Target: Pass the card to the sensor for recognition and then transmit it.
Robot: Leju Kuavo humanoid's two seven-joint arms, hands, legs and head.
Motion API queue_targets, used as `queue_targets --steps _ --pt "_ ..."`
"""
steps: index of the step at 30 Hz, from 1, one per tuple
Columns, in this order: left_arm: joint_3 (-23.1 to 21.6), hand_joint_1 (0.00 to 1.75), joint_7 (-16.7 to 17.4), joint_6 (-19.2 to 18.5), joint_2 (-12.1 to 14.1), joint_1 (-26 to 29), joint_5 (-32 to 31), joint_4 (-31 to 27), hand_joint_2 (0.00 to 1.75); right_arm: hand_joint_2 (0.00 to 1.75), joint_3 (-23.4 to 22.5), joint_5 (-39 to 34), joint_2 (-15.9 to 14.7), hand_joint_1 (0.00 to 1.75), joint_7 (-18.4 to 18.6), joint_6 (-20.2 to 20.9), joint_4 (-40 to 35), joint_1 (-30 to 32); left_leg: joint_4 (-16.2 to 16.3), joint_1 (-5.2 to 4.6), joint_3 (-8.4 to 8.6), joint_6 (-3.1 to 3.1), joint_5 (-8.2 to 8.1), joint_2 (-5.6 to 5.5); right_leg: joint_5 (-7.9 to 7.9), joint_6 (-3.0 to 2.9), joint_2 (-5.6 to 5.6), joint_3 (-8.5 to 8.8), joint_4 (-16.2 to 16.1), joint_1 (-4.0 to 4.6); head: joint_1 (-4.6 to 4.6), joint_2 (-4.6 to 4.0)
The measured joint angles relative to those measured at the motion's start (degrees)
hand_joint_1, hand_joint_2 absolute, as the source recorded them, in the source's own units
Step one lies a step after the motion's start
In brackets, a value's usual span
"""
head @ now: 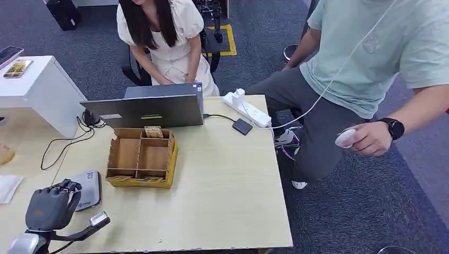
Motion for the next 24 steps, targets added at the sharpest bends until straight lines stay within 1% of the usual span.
queue_targets --steps 5,7,9,12,14,16,20,24 --pt "0.02 1.75 -0.06 0.02 -2.31 -0.83 -1.55 1.57 1.75 1.75 -0.04 0.48 0.0 0.0 0.0 -0.04 0.0 -0.02 0.0 0.0 -0.01 0.0 0.0 -0.03 0.0 0.0 -0.02 0.01 0.0 0.0 0.0 0.0" --pt "0.33 1.75 -1.16 0.02 -3.56 -1.32 -1.57 2.01 1.75 1.75 -0.07 0.74 0.0 0.0 0.09 -0.09 0.0 0.0 0.0 -0.01 -0.01 0.0 0.0 -0.04 0.0 0.01 -0.02 0.01 0.0 -0.01 0.0 0.0" --pt "0.94 1.75 -1.79 0.02 -4.77 -2.0 -1.9 2.51 1.75 1.75 -0.07 0.98 0.0 0.0 0.2 -0.09 0.0 -0.03 0.0 -0.01 -0.01 0.0 0.0 -0.05 0.01 0.01 -0.03 0.01 0.0 -0.01 0.02 0.0" --pt "1.99 1.75 -2.36 0.02 -6.21 -2.91 -4.07 3.26 1.75 1.75 -0.07 1.09 0.0 0.0 0.15 -0.07 0.0 -0.01 0.01 -0.01 0.0 0.0 0.0 -0.05 0.01 0.01 -0.03 0.01 0.0 -0.01 0.0 0.0" --pt "3.33 1.75 -3.41 0.02 -7.7 -3.69 -4.09 3.8 1.75 1.75 -0.09 1.46 0.0 0.0 0.04 -0.07 0.0 -0.03 0.01 -0.01 0.0 0.0 0.0 -0.05 0.01 0.01 -0.03 0.01 0.0 -0.01 0.0 0.0" --pt "4.48 1.75 -3.56 0.02 -9.01 -4.35 -4.37 4.44 1.75 1.75 -0.09 1.57 0.0 0.0 -0.09 -0.07 0.0 -0.05 0.01 -0.01 0.0 0.0 0.0 -0.05 0.01 0.01 -0.03 0.02 0.0 -0.01 0.0 0.0" --pt "5.66 1.75 -3.58 0.02 -10.51 -5.29 -5.24 5.59 1.75 1.75 -0.09 1.66 0.0 0.0 -0.13 -0.07 0.0 -0.04 0.01 -0.01 0.0 0.0 0.0 -0.05 0.01 0.01 -0.03 0.01 0.0 -0.01 0.0 0.0" --pt "6.18 1.75 -3.76 0.02 -11.32 -5.79 -5.46 6.2 1.75 1.75 -0.09 1.66 0.0 0.0 -0.13 -0.07 0.0 -0.04 0.01 -0.01 0.0 0.0 0.0 -0.05 0.01 0.01 -0.03 0.02 0.0 -0.01 -0.02 0.0"
